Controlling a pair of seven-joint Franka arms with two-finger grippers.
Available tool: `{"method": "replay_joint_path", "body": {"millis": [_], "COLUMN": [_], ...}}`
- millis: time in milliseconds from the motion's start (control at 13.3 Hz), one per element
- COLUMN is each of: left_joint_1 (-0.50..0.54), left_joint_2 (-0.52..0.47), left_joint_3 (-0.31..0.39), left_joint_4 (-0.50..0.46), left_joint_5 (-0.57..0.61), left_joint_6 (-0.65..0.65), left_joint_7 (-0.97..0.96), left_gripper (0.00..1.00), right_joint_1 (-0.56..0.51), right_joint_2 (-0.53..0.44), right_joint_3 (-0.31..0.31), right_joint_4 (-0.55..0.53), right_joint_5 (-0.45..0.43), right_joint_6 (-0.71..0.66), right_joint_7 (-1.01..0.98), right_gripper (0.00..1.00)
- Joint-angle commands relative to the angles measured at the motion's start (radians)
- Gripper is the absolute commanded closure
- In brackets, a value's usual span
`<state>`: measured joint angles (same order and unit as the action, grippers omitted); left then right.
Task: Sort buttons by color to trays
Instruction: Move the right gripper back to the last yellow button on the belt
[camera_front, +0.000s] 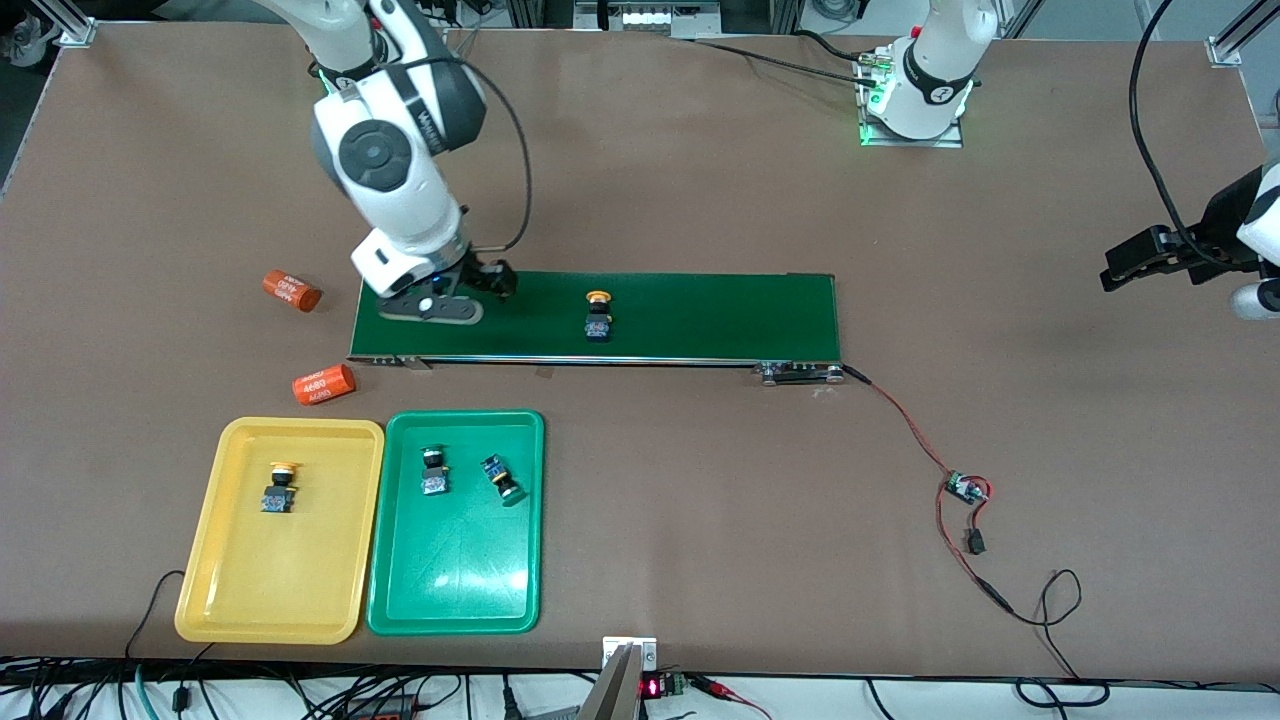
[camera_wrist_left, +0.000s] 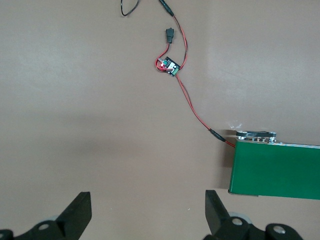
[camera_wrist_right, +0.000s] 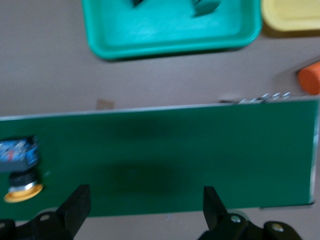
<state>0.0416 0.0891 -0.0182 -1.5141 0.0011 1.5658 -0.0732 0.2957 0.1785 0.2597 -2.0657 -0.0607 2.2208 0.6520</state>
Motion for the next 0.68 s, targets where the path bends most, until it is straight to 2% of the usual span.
{"method": "replay_joint_path", "body": {"millis": [0, 602], "left_joint_1": [0.0, 0.009], "left_joint_2": [-0.009, -0.008], "left_joint_3": [-0.002, 0.0], "left_joint_4": [0.002, 0.0], "left_joint_5": [0.01, 0.011], "left_joint_6": [-0.003, 0.011], "left_joint_7": [0.015, 0.015], "left_gripper": [0.0, 0.0], "right_joint_1": [0.009, 0.095], "right_joint_2": [-0.002, 0.113], "right_joint_3": [0.018, 0.023], "right_joint_4": [-0.024, 0.003], "right_joint_5": [0.002, -0.008], "right_joint_6": [0.048, 0.114], "right_joint_7": [0.003, 0.006], "right_gripper": [0.0, 0.0]}}
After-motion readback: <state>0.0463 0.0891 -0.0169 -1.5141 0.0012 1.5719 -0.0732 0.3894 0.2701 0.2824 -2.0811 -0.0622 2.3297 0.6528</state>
